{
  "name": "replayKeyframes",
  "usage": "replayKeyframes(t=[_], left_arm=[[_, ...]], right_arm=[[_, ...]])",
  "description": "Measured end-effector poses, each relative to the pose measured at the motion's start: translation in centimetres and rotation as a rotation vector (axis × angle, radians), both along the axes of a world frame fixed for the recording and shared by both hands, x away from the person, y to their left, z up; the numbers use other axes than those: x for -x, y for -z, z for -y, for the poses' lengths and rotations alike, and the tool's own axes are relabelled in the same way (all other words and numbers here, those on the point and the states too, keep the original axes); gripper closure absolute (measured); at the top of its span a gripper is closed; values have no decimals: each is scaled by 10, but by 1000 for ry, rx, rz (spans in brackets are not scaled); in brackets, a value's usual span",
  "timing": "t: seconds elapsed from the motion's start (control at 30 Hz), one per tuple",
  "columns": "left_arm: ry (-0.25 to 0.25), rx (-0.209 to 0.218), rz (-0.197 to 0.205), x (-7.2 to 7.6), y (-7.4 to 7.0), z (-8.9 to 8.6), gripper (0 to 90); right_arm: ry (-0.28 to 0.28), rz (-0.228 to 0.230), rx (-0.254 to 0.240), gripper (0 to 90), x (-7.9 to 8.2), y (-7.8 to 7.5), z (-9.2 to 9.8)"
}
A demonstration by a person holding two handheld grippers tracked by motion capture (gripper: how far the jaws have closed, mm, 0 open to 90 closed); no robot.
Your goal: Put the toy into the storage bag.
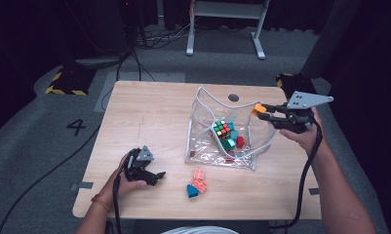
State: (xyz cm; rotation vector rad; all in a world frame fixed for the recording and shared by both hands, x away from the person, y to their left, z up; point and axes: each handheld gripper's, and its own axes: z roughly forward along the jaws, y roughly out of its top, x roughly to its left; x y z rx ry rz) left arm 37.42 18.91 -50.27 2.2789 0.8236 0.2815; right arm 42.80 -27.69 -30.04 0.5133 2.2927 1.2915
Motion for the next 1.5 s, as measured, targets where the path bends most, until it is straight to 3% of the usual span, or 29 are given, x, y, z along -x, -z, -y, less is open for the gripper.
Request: replayKeyframes(t=[0.1,0.43,0.77,0.83,0.97,1.07,1.27,1.5], left_arm=[[0,0,0,0,0,0,96],[0,0,0,0,0,0,96],[0,0,0,0,0,0,96],[0,0,0,0,0,0,96],[0,0,0,0,0,0,96],[-1,0,0,0,0,0,96],[0,0,0,0,0,0,96],[0,0,0,0,0,0,96]], right_arm=[[-37,4,46,680,-2,4,-13],[-102,-53,184,680,-12,12,-49],[-121,-123,338,680,-28,22,-76],[-135,-127,389,679,-31,23,-80],[-152,-136,434,679,-39,27,-88],[-140,-166,506,679,-43,32,-96],[-138,-222,605,678,-55,44,-105],[-92,-260,658,678,-61,50,-102]])
